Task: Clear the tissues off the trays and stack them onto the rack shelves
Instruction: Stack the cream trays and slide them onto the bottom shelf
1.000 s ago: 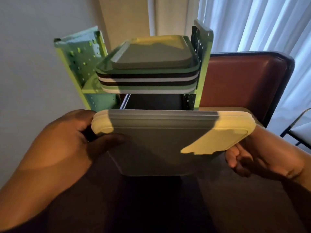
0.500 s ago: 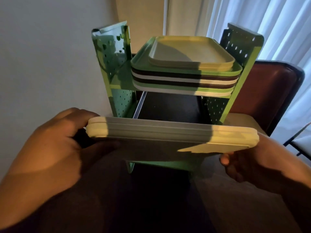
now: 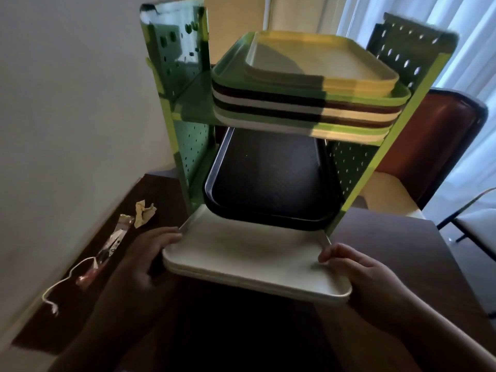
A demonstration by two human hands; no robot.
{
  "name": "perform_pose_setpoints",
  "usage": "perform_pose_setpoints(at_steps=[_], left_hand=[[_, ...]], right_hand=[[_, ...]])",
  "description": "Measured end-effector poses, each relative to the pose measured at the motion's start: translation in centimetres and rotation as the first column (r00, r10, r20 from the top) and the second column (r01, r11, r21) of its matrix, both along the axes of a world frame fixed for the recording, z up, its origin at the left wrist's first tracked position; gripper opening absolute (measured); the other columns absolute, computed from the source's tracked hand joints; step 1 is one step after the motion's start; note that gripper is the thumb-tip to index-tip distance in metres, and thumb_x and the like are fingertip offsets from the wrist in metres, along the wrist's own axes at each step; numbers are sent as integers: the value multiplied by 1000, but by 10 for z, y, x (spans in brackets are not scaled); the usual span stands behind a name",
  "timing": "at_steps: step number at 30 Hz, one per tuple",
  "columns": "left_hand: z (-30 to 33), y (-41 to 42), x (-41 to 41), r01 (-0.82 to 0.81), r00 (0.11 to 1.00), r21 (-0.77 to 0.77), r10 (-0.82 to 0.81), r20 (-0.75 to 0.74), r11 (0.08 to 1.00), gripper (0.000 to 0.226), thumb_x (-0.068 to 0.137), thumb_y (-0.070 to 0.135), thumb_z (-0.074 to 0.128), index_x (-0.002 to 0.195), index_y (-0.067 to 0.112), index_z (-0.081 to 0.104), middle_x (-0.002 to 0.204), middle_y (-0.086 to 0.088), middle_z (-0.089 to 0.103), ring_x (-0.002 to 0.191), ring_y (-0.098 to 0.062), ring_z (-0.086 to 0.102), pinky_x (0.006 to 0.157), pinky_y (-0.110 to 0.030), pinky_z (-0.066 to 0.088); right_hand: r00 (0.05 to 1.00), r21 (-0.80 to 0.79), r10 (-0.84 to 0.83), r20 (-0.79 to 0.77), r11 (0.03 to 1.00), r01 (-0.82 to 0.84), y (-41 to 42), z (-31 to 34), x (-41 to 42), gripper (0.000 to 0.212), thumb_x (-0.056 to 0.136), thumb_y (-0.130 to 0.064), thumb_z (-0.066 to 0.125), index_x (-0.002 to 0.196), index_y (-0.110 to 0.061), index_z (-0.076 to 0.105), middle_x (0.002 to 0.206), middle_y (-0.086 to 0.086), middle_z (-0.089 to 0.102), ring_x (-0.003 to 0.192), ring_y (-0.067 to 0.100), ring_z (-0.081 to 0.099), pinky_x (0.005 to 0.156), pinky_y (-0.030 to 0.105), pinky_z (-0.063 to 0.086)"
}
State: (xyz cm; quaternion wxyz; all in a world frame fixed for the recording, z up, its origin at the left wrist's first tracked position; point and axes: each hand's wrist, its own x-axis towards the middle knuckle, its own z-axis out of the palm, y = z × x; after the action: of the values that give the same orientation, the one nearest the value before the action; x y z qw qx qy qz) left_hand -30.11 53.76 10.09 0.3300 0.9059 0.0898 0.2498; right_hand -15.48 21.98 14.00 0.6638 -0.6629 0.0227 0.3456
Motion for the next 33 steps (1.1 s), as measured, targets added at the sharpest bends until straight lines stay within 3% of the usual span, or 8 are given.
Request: perform_pose_setpoints(at_steps=[3,8,10,14,16,24,27,33], left_hand=[[-35,-9,11,-62,996,-79,57,-67,995,55,72,1,85,123,10,66,135,3,53,119,6,47,99,-2,34],[-82,-28,20,-217,958,-170,176,-228,961,67,70,3,86,130,13,59,130,2,54,116,-10,52,92,-18,42],[-99,-28,28,-193,936,-164,131,-326,968,73,70,-2,83,136,9,55,136,-5,54,122,-17,53,98,-29,48],[-116,-29,38,-143,906,-115,84,-414,983,75,70,-3,82,139,3,53,142,-14,52,129,-28,55,105,-33,45],[-119,-28,43,-130,905,-67,91,-417,989,75,70,-2,82,139,2,54,141,-14,53,126,-28,57,102,-31,45],[-115,-16,69,-85,863,147,147,-483,985,64,75,13,82,133,3,59,120,-13,49,106,-27,56,91,-37,54],[-109,-16,82,-74,852,139,135,-506,987,61,81,15,78,136,4,55,123,-12,46,102,-25,59,89,-34,54],[-107,-21,96,-93,818,91,128,-561,991,59,91,12,67,145,3,46,135,-17,42,110,-31,61,94,-39,53]], right_hand=[[991,-186,3,132,982,22,11,-36,11,22,100,7,46,99,-4,64,90,16,63,67,20,57,49,23,45],[963,-403,32,266,912,81,18,-105,29,37,92,-5,58,123,-26,56,106,10,71,87,27,72,74,51,62],[964,-519,29,265,847,117,19,-120,25,49,88,-15,64,134,-24,49,108,3,72,93,24,73,79,47,62],[977,-752,148,151,659,16,21,-131,3,19,94,-29,53,100,-13,63,90,2,72,76,20,68,62,31,51],[975,-770,176,133,638,-10,22,-137,-2,30,98,-32,45,85,-12,63,76,2,68,65,18,63,55,30,45],[943,-846,317,98,526,-90,31,-139,34,28,105,-27,38,92,-11,58,91,11,61,83,25,56,74,30,44],[976,-808,201,81,586,-53,30,-143,50,42,102,-31,44,86,0,68,83,11,74,71,29,70,67,36,58],[986,-781,157,62,623,-50,25,-143,68,48,96,-39,49,84,0,74,68,14,76,48,28,67,50,31,51]])
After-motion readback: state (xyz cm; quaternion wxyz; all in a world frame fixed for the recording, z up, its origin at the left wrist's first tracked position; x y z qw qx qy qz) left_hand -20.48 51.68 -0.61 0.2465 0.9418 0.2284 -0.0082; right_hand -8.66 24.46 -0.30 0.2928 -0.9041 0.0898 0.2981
